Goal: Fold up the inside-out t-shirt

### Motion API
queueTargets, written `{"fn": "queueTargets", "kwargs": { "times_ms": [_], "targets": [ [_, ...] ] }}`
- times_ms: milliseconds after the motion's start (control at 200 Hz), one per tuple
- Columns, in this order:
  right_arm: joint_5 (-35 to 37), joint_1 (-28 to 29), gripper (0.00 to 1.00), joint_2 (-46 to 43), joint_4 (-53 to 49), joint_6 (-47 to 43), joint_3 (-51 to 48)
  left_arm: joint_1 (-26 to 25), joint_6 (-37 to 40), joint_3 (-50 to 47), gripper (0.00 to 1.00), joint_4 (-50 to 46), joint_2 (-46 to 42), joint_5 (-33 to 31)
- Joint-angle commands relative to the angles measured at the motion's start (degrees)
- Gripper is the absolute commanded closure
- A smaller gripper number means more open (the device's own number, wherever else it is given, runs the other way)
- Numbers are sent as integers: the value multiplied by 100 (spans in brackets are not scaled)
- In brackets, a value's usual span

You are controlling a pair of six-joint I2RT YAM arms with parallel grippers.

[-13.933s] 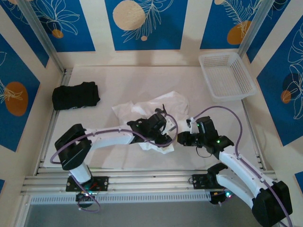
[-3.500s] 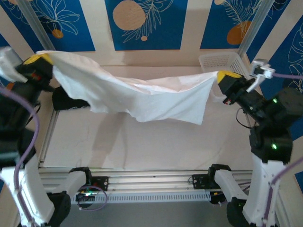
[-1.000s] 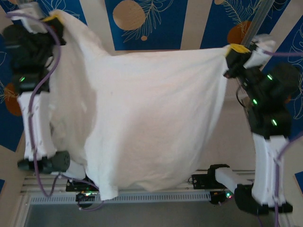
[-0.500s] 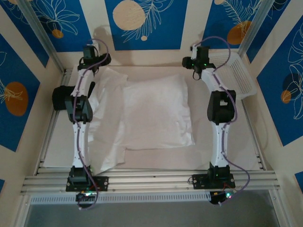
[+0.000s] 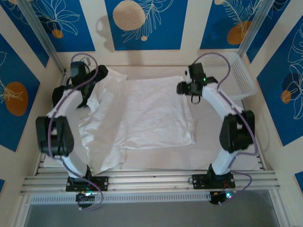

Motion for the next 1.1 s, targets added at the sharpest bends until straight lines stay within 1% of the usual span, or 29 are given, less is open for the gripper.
{"fn": "queueTargets", "kwargs": {
  "times_ms": [0,40,105,190,315,420,540,600,635,700,805,955,1095],
  "targets": [
    [276,-30,43,-869,-781,848,-1323,-426,-629,-1201,25,733,-399,678],
    [189,7,43,-1294,-817,1099,-1817,-668,-520,-1559,24,757,-625,764],
    [108,132,43,-1909,-824,1513,-2533,-1111,-494,-2045,24,670,-880,618],
    [154,351,43,-2418,-639,2028,-3324,-1666,-517,-2460,24,822,-1001,717],
    [347,696,44,-2577,-538,2561,-3874,-2435,-400,-2827,24,794,-937,818],
    [493,913,44,-2400,-577,2765,-4001,-2816,-432,-3084,24,908,-811,717],
    [649,983,45,-2144,-484,2849,-4110,-2909,-523,-3241,24,1129,-609,733],
    [747,900,48,-1986,-443,2851,-4082,-2908,-538,-3287,24,1229,-513,732],
    [683,819,50,-1895,-417,2802,-4028,-2906,-534,-3296,24,1249,-461,724],
    [740,758,52,-1761,-456,2788,-3907,-2902,-534,-3343,24,1268,-360,706],
    [869,658,64,-1602,-629,2706,-3750,-2897,-513,-3513,24,1317,-227,672],
    [806,355,77,-1524,-831,2557,-3676,-2881,-489,-3829,25,1434,-50,507],
    [711,110,89,-1617,-950,2451,-3550,-2880,-499,-4008,25,1590,172,528]
  ]
}}
